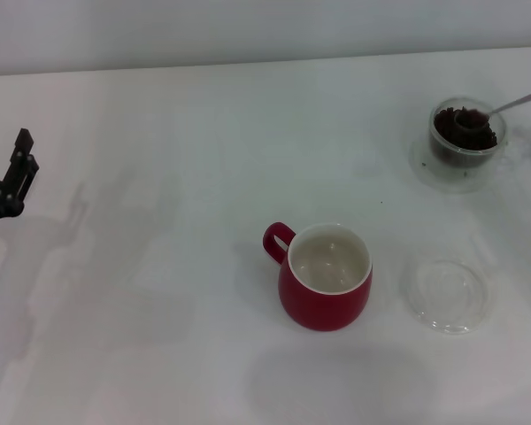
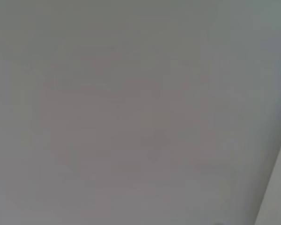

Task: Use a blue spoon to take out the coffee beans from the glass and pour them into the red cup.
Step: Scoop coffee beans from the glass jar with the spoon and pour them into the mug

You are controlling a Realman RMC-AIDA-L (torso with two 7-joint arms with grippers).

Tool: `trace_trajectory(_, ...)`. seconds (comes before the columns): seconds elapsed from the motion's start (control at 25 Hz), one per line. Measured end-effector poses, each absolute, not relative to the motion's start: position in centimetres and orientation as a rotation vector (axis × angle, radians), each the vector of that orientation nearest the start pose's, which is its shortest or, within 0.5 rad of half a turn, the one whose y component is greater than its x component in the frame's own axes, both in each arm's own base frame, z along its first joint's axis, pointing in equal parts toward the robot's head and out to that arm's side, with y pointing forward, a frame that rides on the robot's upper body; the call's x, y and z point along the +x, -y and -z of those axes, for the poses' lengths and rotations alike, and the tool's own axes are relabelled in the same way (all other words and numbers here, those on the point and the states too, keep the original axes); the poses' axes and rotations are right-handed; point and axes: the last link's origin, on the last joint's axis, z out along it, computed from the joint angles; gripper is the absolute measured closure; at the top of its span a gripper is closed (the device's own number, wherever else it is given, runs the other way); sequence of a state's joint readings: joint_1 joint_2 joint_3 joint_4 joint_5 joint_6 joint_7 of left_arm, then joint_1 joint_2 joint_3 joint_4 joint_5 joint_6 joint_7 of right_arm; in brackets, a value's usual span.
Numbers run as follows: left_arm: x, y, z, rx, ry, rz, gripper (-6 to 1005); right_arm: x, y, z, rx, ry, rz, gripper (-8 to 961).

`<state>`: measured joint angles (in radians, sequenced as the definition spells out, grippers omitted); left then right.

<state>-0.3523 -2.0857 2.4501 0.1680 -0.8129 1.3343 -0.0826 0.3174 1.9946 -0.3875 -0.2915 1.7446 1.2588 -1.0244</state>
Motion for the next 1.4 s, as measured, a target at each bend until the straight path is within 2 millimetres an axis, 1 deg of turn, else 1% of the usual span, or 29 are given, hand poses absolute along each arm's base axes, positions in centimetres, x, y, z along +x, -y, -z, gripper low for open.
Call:
trace_trajectory(0.24, -31.6, -29.1, 3.3, -1.741, 0.364, 0.739, 317, 38.6, -28.9, -5.9, -1.116, -1.881, -1.604, 807)
trace_trajectory(0.68, -31.7, -28.5, 3.7, -1.761, 0.366, 0.738, 316, 36.9, -28.3, -3.7, -1.297, -1.953, -1.564, 807)
trace_trajectory(1.16, -31.9, -28.2, 3.8, -1.768, 0.373, 0.732, 316, 35.4, -27.4, -2.5, -1.440, -1.971, -1.570, 808)
trace_trajectory(1.4, -31.9, -28.0, 4.0, -1.778, 0.372, 0.730, 316, 34.8, -27.0, -1.8, -1.482, -1.982, -1.587, 808)
